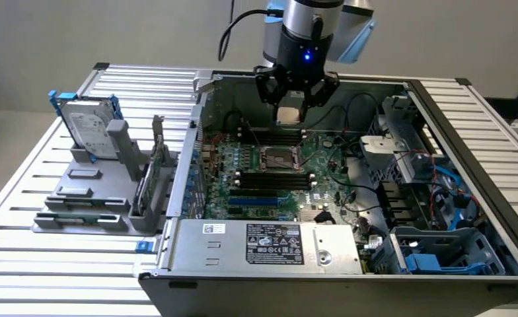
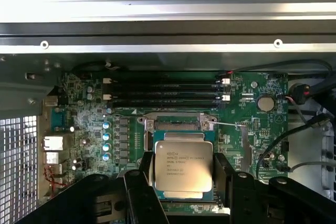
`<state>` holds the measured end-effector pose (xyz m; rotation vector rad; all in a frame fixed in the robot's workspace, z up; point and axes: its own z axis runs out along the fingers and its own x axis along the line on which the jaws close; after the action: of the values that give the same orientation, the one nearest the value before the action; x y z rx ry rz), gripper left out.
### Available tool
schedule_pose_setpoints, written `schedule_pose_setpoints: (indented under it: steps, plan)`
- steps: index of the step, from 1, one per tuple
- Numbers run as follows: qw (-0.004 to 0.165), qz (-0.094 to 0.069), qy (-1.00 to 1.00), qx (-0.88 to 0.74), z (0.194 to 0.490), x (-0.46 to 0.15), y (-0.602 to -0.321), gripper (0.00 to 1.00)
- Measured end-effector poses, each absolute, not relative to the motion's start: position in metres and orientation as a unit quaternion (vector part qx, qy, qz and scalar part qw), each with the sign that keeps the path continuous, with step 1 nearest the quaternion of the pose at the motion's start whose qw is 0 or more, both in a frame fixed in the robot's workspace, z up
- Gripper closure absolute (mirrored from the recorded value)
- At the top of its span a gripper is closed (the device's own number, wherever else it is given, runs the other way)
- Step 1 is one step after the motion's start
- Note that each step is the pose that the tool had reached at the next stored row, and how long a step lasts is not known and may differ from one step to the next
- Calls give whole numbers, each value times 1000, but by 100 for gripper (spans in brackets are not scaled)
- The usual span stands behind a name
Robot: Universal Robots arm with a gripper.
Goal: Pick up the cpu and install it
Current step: 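Pick up the cpu and move it towards the insertion slot, then place the cpu into insertion slot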
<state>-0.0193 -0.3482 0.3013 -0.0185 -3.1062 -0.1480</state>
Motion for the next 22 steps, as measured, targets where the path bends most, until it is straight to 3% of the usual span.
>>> schedule_pose_setpoints:
  steps: [22]
  plan:
    - [13, -48, -997, -60, 300, -22, -348, 45]
